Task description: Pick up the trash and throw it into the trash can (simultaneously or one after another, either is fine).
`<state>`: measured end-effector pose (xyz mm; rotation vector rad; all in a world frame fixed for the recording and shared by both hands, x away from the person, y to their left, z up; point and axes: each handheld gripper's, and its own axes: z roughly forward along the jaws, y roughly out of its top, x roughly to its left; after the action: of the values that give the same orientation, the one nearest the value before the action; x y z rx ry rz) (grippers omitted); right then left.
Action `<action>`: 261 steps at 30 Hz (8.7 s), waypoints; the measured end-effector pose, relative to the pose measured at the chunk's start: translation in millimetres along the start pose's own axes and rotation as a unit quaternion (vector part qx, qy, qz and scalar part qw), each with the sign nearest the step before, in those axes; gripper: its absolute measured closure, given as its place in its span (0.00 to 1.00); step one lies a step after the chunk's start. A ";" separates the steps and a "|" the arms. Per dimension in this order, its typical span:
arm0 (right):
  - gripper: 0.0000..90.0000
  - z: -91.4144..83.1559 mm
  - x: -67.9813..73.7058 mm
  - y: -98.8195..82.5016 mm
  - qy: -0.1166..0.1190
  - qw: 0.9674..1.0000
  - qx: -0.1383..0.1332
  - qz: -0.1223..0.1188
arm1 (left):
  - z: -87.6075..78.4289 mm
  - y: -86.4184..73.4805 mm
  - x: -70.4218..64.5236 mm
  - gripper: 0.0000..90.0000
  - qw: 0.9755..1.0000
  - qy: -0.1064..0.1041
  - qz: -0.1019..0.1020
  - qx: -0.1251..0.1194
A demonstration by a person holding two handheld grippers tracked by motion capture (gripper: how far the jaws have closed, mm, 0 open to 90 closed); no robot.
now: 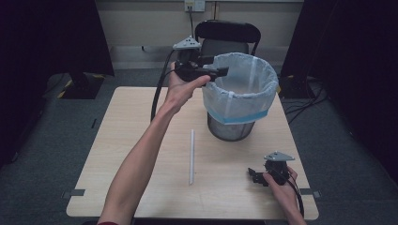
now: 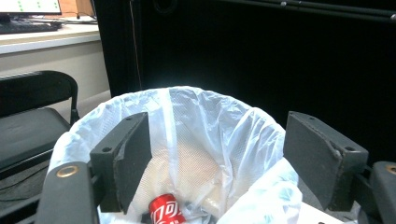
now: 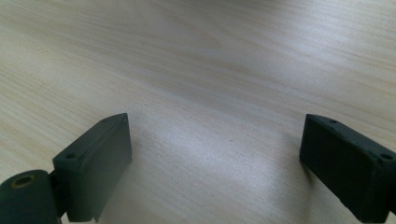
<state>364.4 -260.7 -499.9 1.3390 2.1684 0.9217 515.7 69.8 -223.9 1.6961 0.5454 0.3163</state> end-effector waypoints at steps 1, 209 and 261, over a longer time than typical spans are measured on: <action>0.09 0.0 0.0 0.0 0.000 1.000 0.000 0.000 | -4.4 -0.3 1.2 0.26 1.000 0.002 -0.003 -0.003; 0.09 0.2 0.2 0.1 -0.001 1.000 -0.001 0.001 | -147.2 -153.5 9.7 0.90 0.990 0.124 -0.066 0.010; 0.09 0.2 0.2 0.1 -0.001 1.000 -0.001 0.001 | -67.9 -18.8 -11.8 0.90 0.998 0.028 0.000 -0.048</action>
<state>364.4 -260.4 -500.0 1.3415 2.1639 0.9227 468.7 123.4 -227.7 1.5980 0.5626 0.3838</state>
